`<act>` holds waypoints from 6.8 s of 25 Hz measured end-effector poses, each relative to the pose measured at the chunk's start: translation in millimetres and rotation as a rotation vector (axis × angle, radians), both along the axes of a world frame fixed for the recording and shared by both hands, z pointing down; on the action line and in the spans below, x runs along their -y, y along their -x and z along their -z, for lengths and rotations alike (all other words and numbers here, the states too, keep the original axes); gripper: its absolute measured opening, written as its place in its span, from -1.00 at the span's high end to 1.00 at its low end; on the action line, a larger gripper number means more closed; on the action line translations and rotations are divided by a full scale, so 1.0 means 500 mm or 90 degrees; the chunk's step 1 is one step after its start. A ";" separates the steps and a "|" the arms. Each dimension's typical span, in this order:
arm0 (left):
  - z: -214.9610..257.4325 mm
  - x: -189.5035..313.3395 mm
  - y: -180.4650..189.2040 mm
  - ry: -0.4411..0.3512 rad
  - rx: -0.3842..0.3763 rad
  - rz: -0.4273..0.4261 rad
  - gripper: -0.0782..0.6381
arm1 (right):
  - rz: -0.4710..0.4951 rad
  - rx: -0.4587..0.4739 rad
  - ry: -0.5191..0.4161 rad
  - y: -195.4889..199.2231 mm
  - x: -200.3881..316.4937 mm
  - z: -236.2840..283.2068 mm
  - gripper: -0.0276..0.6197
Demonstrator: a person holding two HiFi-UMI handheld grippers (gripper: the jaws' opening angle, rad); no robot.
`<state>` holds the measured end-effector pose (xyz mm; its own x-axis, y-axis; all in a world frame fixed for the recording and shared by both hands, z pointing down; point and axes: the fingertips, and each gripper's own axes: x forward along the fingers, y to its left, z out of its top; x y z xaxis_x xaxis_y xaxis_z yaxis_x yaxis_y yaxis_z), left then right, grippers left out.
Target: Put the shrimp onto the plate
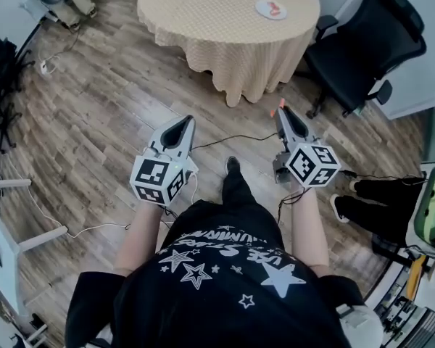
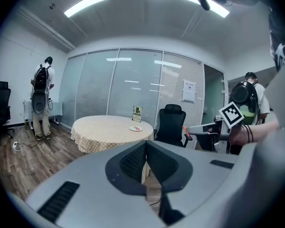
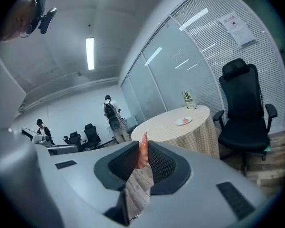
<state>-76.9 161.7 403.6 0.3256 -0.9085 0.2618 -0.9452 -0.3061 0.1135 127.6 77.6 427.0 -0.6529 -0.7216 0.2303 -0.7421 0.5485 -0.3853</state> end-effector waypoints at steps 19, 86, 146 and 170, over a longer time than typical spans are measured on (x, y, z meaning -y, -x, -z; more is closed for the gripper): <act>0.050 0.311 -0.050 -0.029 0.040 0.077 0.76 | 0.048 0.032 0.011 -0.076 0.342 -0.014 0.70; -0.057 1.086 0.312 0.033 -0.006 -0.251 0.76 | -0.289 -0.073 0.138 0.233 0.901 -0.130 0.70; -0.202 1.353 0.083 0.145 0.076 -0.397 0.76 | -0.285 -0.260 0.330 0.192 1.152 -0.377 0.70; -0.124 1.266 0.148 0.078 0.065 -0.343 0.76 | -0.315 -0.238 0.202 0.188 1.118 -0.225 0.70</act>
<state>-151.2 -471.5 465.7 0.7026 -0.5819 0.4096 -0.6670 -0.7391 0.0942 33.6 -481.3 539.5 -0.1002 -0.7747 0.6243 -0.9899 0.0143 -0.1412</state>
